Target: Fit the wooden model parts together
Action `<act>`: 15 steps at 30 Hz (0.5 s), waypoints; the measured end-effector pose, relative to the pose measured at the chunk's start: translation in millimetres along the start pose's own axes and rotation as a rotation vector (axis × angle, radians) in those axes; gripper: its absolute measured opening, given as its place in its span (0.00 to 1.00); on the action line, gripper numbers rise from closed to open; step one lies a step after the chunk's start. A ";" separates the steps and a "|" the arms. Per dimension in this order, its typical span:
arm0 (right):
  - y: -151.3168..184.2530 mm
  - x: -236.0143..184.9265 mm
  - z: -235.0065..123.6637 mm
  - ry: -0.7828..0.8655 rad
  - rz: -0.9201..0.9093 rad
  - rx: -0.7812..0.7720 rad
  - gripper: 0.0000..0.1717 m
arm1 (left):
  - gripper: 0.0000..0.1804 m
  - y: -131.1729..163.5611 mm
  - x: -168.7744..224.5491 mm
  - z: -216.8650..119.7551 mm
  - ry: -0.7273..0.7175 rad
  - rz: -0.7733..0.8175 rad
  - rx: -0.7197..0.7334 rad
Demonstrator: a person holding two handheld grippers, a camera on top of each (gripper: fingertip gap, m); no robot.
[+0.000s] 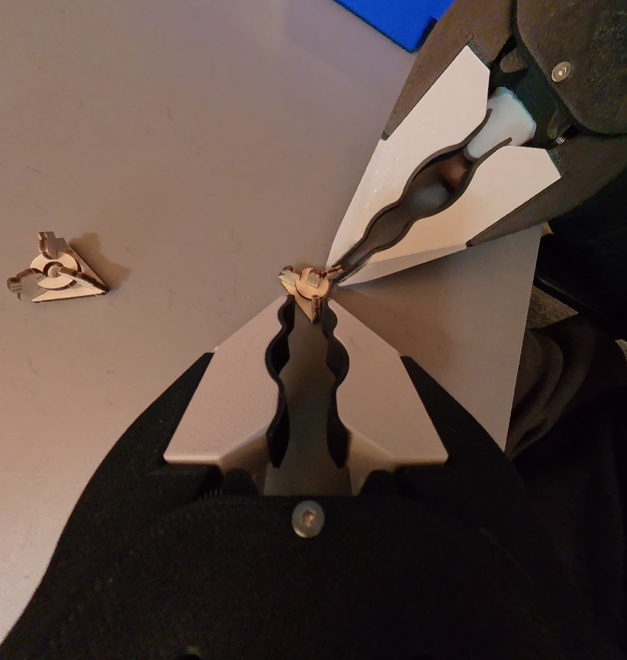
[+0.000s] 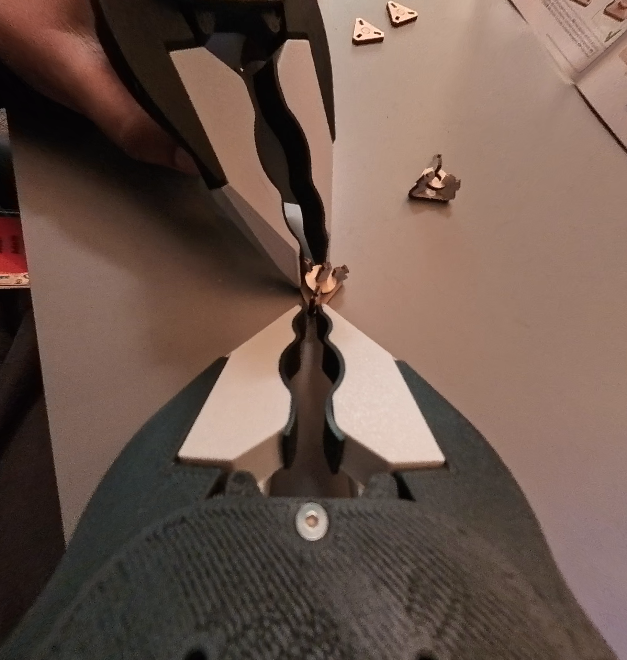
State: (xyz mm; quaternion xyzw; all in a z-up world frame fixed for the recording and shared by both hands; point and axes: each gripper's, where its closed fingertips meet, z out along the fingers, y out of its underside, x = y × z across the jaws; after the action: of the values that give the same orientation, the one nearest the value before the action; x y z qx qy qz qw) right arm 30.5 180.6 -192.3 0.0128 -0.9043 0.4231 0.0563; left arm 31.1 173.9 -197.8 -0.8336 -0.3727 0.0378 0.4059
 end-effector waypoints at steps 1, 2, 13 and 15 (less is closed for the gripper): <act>0.0 0.0 0.3 0.002 -0.002 -0.001 0.02 | 0.07 0.0 0.0 0.0 0.001 -0.001 0.000; -0.2 0.0 0.3 0.001 -0.001 0.000 0.02 | 0.07 -0.1 0.1 0.0 0.002 -0.002 0.000; -4.5 0.0 -4.0 -0.017 0.014 0.037 0.02 | 0.07 -0.1 0.3 0.0 0.009 -0.007 0.000; -4.5 0.1 -3.9 -0.018 0.017 0.037 0.02 | 0.07 -0.1 0.2 0.0 0.010 -0.009 0.000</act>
State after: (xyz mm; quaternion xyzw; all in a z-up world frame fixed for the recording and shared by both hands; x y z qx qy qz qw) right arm 31.1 180.8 -186.4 0.0102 -0.8968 0.4400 0.0442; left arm 31.3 174.1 -197.7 -0.8320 -0.3744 0.0318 0.4082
